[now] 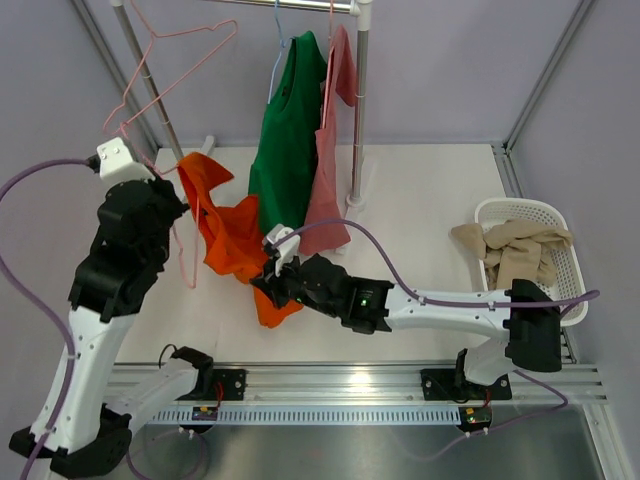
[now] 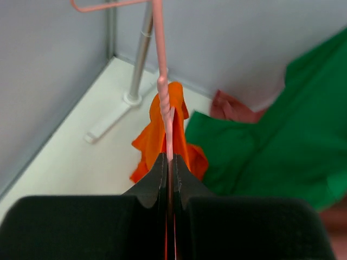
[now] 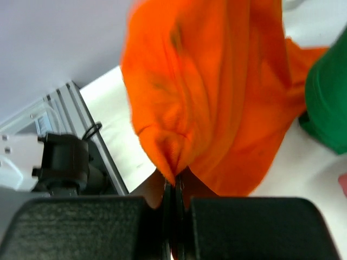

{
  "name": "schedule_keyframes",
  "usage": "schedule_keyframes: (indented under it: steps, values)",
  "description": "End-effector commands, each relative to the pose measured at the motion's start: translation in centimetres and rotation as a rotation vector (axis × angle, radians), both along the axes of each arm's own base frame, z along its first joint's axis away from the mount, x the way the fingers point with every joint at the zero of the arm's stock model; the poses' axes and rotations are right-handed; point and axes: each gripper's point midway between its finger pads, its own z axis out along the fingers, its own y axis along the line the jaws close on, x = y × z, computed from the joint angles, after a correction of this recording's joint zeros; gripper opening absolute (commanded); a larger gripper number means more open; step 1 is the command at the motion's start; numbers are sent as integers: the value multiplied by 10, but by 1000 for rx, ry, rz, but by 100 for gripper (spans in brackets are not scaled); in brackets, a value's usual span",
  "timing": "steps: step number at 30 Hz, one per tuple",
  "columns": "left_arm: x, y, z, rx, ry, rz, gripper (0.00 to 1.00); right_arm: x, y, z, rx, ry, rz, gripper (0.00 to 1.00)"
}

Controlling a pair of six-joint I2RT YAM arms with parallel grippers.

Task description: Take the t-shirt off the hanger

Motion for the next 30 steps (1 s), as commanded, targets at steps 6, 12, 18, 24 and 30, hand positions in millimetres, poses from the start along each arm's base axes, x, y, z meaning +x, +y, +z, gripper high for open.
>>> schedule_keyframes:
  steps: [6,12,18,24,30]
  values:
    - [-59,-52,-41,-108,215,-378,0,56,15,54,21,-54,-98,0]
    - [-86,-31,-19,-82,139,-340,0,75,7,70,13,-60,-116,0]
    - [-101,-7,21,23,-11,-300,0,69,-16,66,-44,-46,-133,0]
    - [-82,5,28,149,-163,-238,0,50,-51,101,-21,-22,-125,0]
    - [-34,-47,17,176,-156,-435,0,76,-87,132,-120,7,-200,0]
